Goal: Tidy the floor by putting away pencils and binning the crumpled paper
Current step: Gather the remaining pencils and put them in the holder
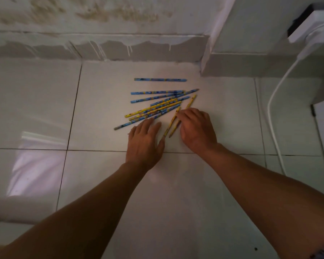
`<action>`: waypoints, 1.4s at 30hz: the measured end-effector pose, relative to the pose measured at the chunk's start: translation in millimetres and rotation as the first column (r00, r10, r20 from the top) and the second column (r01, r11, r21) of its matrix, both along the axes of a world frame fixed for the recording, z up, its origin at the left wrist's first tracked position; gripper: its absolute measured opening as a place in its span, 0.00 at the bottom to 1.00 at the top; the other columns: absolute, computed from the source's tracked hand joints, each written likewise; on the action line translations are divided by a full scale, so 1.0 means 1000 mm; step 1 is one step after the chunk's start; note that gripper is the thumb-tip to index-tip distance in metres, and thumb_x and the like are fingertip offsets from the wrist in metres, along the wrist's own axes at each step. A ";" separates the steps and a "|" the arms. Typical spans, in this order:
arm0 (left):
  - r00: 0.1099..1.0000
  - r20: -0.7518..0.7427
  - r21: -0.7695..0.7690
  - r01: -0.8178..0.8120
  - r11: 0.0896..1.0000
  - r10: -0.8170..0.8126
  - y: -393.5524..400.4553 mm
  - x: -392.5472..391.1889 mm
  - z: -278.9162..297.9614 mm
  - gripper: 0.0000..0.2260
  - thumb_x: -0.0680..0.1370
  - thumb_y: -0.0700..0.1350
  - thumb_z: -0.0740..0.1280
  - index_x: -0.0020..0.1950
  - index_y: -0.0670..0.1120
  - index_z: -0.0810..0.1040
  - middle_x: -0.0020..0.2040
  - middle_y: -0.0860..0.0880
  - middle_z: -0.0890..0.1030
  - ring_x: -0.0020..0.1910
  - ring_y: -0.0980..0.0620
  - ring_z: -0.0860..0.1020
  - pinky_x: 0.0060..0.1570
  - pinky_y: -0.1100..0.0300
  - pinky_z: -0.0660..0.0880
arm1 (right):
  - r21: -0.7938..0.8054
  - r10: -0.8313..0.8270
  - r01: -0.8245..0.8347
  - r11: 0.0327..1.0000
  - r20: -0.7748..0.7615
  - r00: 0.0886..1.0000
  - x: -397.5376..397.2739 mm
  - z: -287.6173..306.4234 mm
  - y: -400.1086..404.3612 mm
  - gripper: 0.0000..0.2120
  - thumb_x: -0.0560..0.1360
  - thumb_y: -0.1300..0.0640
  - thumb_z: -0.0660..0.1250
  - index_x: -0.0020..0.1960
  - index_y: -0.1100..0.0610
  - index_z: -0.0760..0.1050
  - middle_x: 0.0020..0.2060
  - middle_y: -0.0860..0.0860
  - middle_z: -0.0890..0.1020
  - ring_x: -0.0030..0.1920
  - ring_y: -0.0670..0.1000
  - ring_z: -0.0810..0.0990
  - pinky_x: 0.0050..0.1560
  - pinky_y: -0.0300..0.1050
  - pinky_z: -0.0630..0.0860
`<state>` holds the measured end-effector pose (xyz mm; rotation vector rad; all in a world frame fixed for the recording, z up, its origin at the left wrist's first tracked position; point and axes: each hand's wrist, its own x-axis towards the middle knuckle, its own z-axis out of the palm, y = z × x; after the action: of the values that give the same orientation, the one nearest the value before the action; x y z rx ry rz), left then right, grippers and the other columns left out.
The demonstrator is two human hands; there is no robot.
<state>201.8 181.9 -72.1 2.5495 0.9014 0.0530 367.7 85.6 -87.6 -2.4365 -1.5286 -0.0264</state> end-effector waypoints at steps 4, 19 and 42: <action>0.999 0.030 0.019 -0.036 0.999 0.035 0.000 0.005 -0.004 0.24 0.75 0.53 0.64 0.68 0.45 0.76 0.71 0.41 0.74 0.69 0.37 0.72 0.68 0.41 0.67 | -0.013 0.015 -0.014 1.000 0.048 0.999 -0.003 -0.001 -0.009 0.06 0.75 0.55 0.64 0.50 0.50 0.78 0.48 0.48 0.80 0.52 0.56 0.77 0.51 0.52 0.67; 0.802 0.321 -0.357 -0.391 0.849 0.504 0.001 0.045 0.024 0.20 0.78 0.62 0.61 0.46 0.49 0.85 0.45 0.51 0.85 0.50 0.51 0.80 0.51 0.51 0.77 | 0.181 -0.112 0.269 0.946 -0.597 0.794 -0.042 0.034 0.015 0.06 0.76 0.54 0.67 0.50 0.54 0.79 0.44 0.51 0.81 0.46 0.53 0.80 0.49 0.54 0.77; 0.464 0.046 -0.621 -0.680 0.390 0.884 0.030 -0.030 0.036 0.17 0.80 0.58 0.65 0.39 0.46 0.77 0.34 0.49 0.76 0.38 0.48 0.74 0.41 0.55 0.72 | -0.220 -0.019 -0.011 0.975 -0.133 0.991 -0.050 0.017 0.027 0.05 0.76 0.58 0.64 0.49 0.51 0.79 0.50 0.50 0.79 0.54 0.56 0.75 0.51 0.52 0.64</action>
<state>171.7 211.5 -36.0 1.2906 1.6415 0.5031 317.4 113.1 -70.8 -2.5494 -1.5394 0.3169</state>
